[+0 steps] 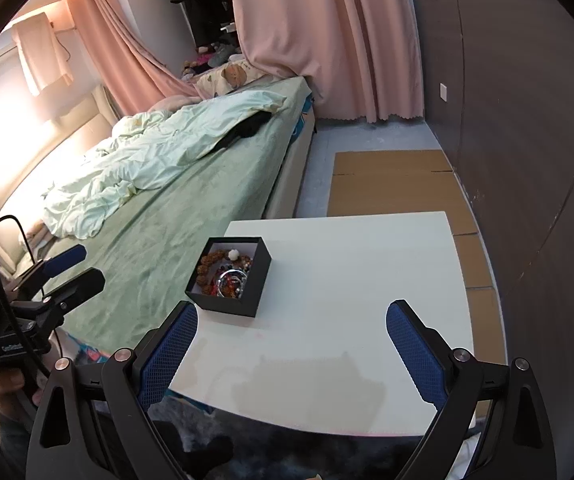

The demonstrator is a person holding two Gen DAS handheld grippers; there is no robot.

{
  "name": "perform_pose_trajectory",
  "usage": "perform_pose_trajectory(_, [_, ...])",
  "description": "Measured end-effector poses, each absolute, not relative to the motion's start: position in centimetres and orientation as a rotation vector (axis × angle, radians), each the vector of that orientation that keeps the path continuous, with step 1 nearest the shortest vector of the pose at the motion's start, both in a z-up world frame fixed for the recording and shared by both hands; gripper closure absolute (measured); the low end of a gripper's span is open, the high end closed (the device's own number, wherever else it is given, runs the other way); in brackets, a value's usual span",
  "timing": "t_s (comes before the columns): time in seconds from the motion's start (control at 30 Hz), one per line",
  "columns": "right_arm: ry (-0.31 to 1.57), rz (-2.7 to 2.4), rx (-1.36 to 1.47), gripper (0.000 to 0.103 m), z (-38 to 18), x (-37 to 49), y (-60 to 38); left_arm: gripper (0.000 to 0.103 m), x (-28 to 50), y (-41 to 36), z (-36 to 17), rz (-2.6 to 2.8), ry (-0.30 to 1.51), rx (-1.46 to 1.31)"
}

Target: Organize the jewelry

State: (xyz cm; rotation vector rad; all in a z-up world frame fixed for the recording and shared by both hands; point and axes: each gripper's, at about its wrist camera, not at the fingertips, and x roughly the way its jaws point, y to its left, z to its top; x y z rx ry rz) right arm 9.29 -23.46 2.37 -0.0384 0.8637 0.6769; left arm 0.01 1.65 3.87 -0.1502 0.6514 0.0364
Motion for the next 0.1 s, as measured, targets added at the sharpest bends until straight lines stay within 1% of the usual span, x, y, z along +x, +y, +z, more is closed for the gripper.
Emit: perform_pose_trajectory(0.1, [0.866, 0.678, -0.038, 0.007, 1.87, 9.56, -23.04, 0.000, 0.31, 1.82, 3.53, 0.041, 0.655, -0.145])
